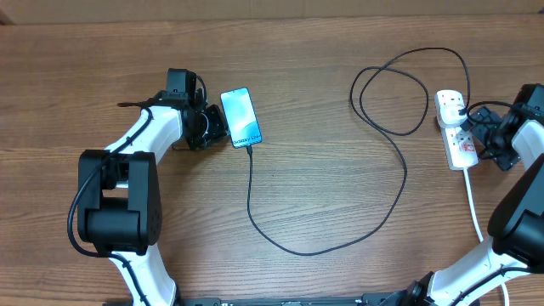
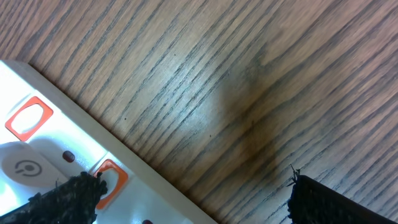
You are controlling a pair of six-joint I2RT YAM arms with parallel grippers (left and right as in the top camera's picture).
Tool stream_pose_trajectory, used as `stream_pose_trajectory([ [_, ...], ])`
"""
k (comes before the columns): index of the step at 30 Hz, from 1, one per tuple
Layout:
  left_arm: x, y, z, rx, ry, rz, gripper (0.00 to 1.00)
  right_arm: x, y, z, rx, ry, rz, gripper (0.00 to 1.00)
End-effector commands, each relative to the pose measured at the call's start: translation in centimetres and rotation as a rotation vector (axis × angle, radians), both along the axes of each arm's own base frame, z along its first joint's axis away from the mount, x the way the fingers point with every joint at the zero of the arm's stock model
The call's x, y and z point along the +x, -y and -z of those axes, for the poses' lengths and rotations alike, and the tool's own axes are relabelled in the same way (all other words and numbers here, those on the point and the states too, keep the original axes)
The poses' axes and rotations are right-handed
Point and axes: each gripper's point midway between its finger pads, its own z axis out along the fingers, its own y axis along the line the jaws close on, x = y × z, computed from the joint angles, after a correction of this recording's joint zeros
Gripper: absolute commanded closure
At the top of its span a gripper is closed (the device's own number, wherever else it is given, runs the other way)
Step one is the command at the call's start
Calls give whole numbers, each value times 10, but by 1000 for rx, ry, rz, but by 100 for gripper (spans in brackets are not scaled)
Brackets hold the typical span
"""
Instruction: Plug charger to phone and switch on socket
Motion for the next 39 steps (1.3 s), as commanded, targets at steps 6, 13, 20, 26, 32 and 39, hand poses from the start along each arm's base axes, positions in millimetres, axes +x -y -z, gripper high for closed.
stream_pose_trajectory([
  [6,3,0,-7,-9,19,1,78,-8,-20,22,83,-55,-36,0],
  [13,3,0,-7,-8,19,1,78,-11,-21,31,92,-78,-34,0],
  [20,3,0,-7,-8,19,1,78,-21,-20,29,87,-125,-25,0],
  [26,3,0,-7,-8,19,1,78,-31,3,-5,-23,-207,21,0],
  [32,3,0,-7,-8,19,1,77,-31,23,-36,-126,-217,84,0],
  [39,3,0,-7,-8,19,1,77,-14,20,-27,-94,-135,68,0],
])
